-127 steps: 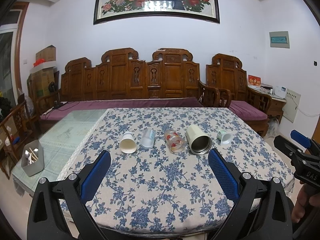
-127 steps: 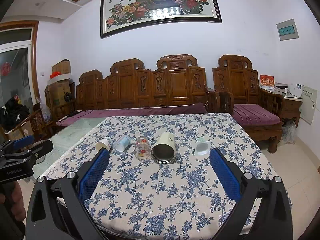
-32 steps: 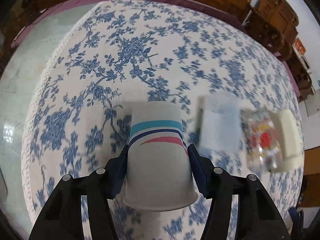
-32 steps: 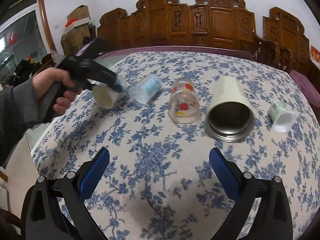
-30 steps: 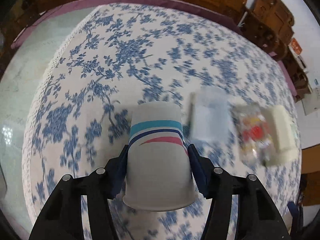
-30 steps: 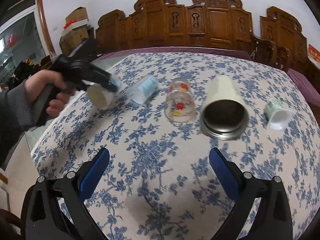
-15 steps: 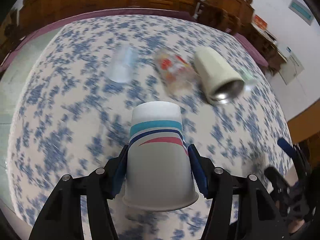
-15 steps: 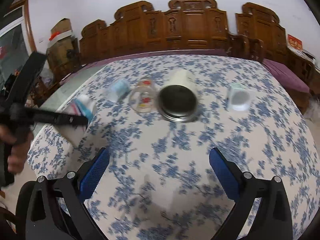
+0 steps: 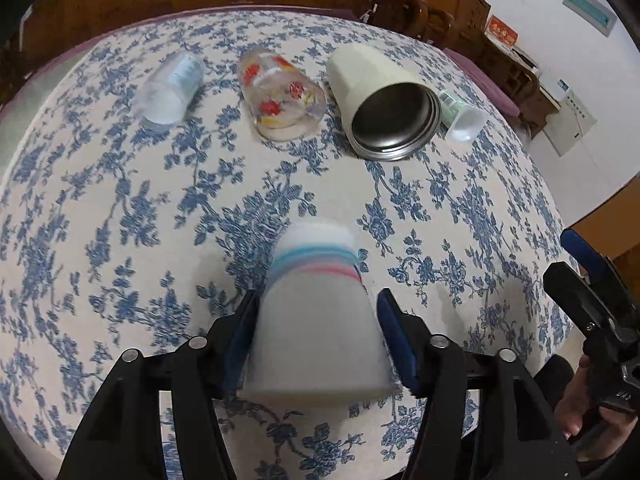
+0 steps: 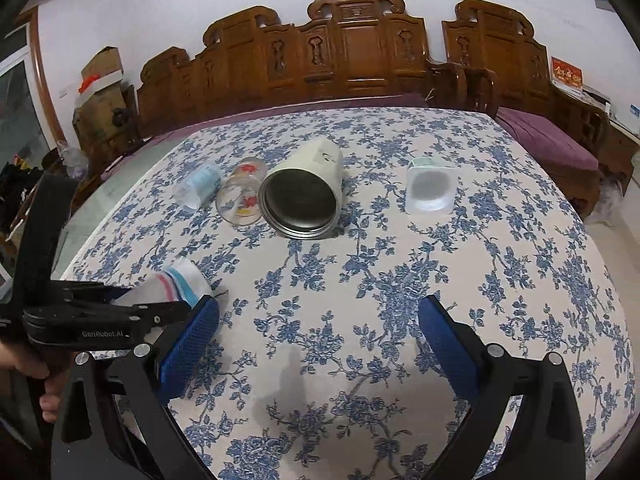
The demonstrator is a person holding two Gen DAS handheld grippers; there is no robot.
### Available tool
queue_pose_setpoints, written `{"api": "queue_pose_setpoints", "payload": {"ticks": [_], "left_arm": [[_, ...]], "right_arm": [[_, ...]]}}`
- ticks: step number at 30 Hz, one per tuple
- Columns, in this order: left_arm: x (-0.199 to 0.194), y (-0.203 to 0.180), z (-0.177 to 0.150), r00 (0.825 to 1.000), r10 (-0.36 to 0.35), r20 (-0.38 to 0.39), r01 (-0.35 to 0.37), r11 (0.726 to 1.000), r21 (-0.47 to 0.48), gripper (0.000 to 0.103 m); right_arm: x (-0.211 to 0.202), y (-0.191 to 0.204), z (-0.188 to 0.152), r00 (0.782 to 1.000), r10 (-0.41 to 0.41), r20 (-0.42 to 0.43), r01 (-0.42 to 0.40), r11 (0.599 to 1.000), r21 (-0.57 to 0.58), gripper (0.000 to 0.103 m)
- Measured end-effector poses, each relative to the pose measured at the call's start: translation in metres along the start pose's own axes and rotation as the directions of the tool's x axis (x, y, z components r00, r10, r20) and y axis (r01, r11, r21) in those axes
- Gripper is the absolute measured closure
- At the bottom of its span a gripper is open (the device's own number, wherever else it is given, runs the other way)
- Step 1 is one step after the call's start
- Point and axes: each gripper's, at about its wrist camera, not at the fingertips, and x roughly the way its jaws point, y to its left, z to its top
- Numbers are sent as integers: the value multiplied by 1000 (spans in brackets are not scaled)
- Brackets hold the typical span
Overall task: Flip cup upside down
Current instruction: 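Lift the striped paper cup with the left tool and set it down, then grasp the striped paper cup with the right tool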
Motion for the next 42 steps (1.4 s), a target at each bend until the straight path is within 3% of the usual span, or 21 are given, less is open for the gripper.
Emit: {"api": "queue_pose_setpoints", "payload": {"ticks": [1,10,12,13,14,16,22,25,29,34,39,42], "left_arm": [[-1,-1,-1,1000,4,8,-4,1000,1,34],[-47,15,-11,989,40,145,-43,999,18,33],[-58,22,-13,981,70,183,-74,997,17,31],[-64,25,-15,975,83,206,-89,996,17,16],[-71,30,-17,965,100,242,-106,994,11,8],[-84,40,-22,940,136,312,-143,990,-1,7],[-101,66,-29,915,180,360,-180,983,-35,7],[-107,79,-33,904,200,379,-193,980,-57,7],[-109,91,-37,894,222,389,-211,975,-71,7],[-104,100,-41,909,193,369,-180,981,-71,7],[-101,94,-41,909,190,370,-189,981,-39,7],[-98,91,-42,914,175,365,-177,984,-29,7]], "right_arm": [[0,1,0,1000,-1,0,1,1000,-5,3],[-2,20,11,1000,7,-9,-7,1000,-30,3],[-1,27,15,1000,17,-19,-17,1000,-26,3],[1,32,18,999,25,-26,-26,999,-23,3],[2,35,19,999,28,-29,-29,999,-24,3],[6,44,22,999,23,-36,-25,999,-38,3],[26,67,26,991,55,-118,-59,998,-33,12],[44,82,27,975,96,-201,-98,995,-2,16],[70,98,27,937,147,-316,-131,989,71,19],[99,104,25,882,198,-427,-120,972,202,21],[116,106,24,855,199,-479,-86,965,246,22],[126,103,19,831,215,-513,-69,955,289,28]]}}
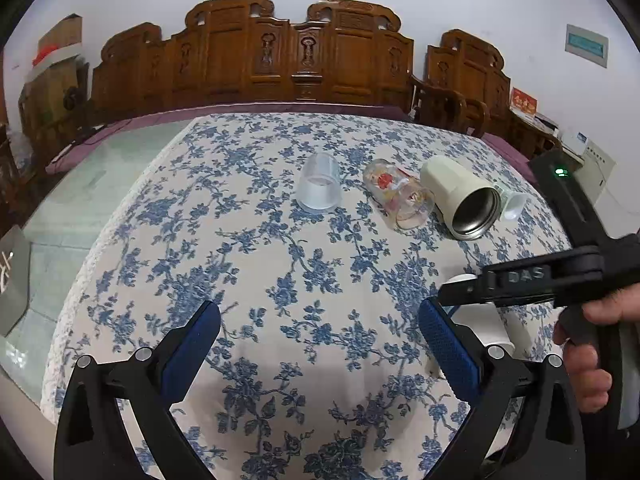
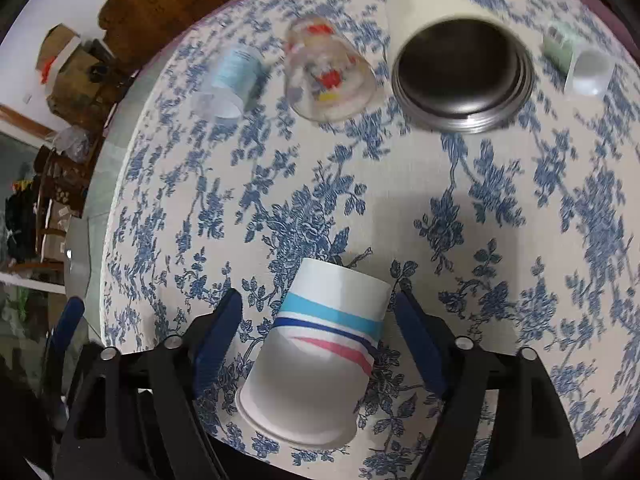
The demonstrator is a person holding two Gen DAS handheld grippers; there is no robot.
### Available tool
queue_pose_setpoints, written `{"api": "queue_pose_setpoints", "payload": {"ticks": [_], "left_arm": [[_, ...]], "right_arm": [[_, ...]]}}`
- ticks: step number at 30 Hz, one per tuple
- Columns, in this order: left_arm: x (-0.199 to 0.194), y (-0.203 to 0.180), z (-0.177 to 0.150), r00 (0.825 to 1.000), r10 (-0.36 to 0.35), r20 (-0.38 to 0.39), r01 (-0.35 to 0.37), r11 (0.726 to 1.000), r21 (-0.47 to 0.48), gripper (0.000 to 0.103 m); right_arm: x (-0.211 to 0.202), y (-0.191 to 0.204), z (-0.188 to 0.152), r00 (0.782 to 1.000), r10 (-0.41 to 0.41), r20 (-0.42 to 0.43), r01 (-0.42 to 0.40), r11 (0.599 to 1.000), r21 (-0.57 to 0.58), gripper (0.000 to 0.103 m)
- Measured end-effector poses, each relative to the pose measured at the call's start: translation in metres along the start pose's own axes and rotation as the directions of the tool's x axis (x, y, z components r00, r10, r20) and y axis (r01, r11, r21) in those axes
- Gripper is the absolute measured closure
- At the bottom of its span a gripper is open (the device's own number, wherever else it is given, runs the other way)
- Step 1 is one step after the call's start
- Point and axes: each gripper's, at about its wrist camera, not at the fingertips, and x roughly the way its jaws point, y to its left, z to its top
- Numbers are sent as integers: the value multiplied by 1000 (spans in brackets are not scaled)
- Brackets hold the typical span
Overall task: Flip cup upside down
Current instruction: 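Grasp the striped paper cup with the right tool, then rotate the paper cup with the right tool and stand it mouth-down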
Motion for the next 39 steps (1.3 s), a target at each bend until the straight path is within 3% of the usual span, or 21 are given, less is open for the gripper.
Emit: {"api": "queue_pose_setpoints", "payload": {"ticks": [5,9,14,18,25,34,39], "left_arm": [[2,-1,-2,1000,-11,-8,11,1000,7,7],[2,-3,-2,1000,5,-3,-5,1000,18,7],[2,-5,-2,1000,13,-1,-13,1000,29,7],[0,-8,-2,1000,10,4,-10,999,40,7],[3,-7,-2,1000,14,-4,-14,999,39,7],[6,-9,-4,1000,21,-11,-20,998,57,7],[6,-10,-4,1000,21,-9,-21,998,61,7]], "right_arm": [[8,-8,6,1000,2,-25,-2,999,38,41],[4,-8,10,1000,3,-16,-3,1000,12,43],[-13,-2,16,995,19,98,-11,996,-88,44],[-22,5,17,977,-2,214,44,981,-188,44],[-25,17,26,923,-34,384,156,943,-293,44],[-19,32,6,798,-92,595,383,840,-384,45],[-21,38,-13,759,-95,644,434,812,-392,45]]}}
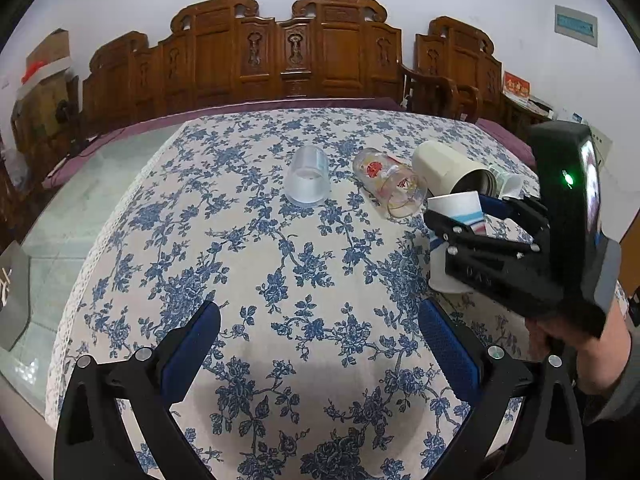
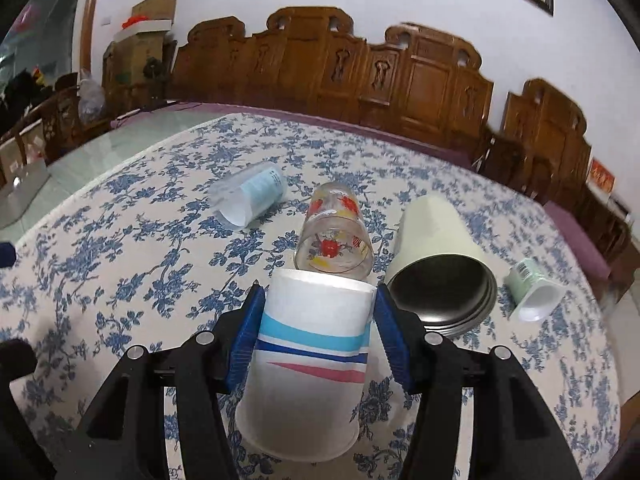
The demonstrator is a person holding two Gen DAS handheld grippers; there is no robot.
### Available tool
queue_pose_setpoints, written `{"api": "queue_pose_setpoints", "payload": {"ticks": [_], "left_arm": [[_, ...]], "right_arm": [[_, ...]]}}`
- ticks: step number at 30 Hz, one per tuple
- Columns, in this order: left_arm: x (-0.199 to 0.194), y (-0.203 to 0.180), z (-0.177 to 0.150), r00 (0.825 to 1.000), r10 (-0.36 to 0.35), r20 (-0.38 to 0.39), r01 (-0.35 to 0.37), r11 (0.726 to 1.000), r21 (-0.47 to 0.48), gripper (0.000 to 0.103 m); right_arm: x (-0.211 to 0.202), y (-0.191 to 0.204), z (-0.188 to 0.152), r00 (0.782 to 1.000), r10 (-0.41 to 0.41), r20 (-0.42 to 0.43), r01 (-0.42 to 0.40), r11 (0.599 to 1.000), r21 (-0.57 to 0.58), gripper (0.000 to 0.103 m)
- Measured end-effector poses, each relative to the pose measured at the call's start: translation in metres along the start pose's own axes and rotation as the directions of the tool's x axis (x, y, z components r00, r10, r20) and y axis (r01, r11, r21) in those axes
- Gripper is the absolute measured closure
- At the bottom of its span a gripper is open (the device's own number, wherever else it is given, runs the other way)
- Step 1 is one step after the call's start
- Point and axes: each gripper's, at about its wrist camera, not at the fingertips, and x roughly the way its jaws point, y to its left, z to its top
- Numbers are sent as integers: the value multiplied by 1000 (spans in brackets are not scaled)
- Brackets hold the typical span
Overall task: Flip cup upside down
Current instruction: 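Rotate the paper cup with the right tool and stand it mouth-down, then open the right tool and withdraw it from the cup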
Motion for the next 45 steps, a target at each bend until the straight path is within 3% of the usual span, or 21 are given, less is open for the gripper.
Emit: {"api": "queue_pose_setpoints", "payload": {"ticks": [7,18,24,33,45], "left_arm": [[-1,-1,0,1000,2,2,-2,1000,3,7],[-6,-3,1,1000,9,16,-9,1000,8,7],[-7,-3,1,1000,15,23,-15,1000,7,7],[-5,-7,-3,1000,24,3,-24,1000,6,7],[-6,-20,-14,997,70,-43,-69,998,9,7]], "right_arm": [[-20,-4,-14,1000,13,10,-13,999,47,46],[-31,-12,-28,994,95,-54,-84,981,177,45],[-45,-17,-26,992,117,-42,-106,971,213,28],[-79,-33,-32,997,74,-28,-65,966,250,5],[-120,-59,-53,999,38,-26,-29,956,293,3]]}}
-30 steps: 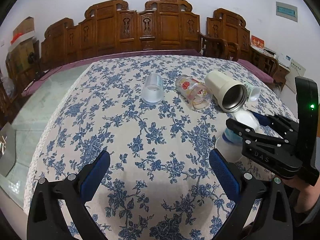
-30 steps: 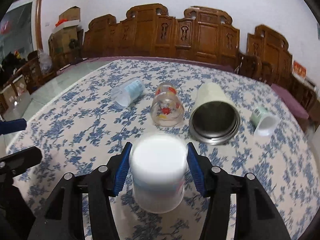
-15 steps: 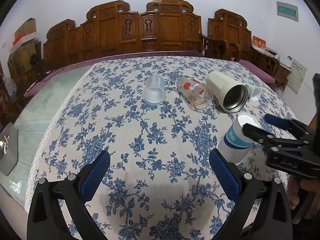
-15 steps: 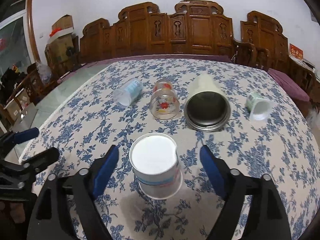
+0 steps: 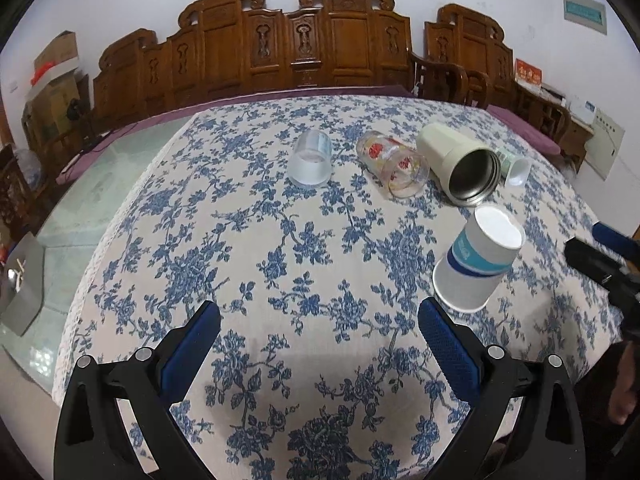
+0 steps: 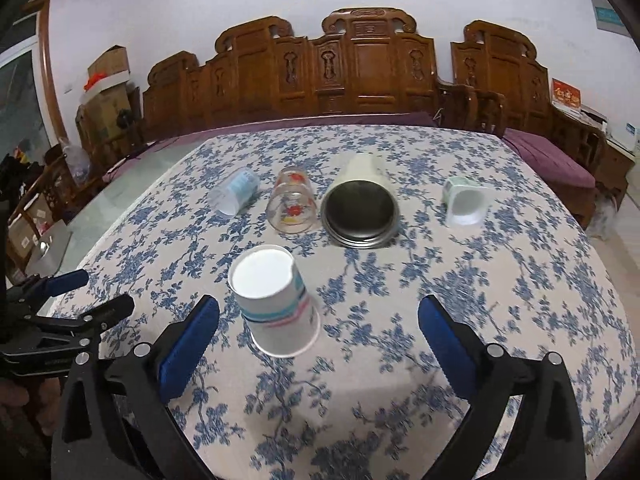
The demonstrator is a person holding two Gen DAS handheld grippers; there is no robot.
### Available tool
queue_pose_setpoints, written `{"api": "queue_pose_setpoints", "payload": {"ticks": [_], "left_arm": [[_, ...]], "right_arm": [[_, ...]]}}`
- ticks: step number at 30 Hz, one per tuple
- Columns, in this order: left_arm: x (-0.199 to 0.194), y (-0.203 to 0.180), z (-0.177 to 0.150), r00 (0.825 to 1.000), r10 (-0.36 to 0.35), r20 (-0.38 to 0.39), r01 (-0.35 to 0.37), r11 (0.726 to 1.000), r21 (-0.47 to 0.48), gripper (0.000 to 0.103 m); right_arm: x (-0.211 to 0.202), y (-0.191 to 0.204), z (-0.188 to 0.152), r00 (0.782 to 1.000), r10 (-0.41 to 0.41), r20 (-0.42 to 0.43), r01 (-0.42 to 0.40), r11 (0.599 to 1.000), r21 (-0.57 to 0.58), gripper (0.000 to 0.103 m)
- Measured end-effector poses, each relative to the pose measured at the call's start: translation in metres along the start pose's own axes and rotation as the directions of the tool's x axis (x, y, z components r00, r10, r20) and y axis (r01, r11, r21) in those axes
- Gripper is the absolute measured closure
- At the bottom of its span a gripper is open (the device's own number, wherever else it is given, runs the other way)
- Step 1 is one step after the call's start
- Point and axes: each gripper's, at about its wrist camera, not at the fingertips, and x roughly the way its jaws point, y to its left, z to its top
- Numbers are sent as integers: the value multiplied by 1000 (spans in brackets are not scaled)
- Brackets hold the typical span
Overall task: Flip cup upside down
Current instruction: 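Open the right tool and withdraw it from the cup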
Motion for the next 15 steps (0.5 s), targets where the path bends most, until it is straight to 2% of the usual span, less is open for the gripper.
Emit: {"api": "queue_pose_setpoints", "payload": {"ticks": [15], "left_arm": [[-42,-33,-20,1000,9,5,-9,1000,4,7]], "right_arm": [[-61,-24,-17,999,-14,40,12,999,33,3]]}}
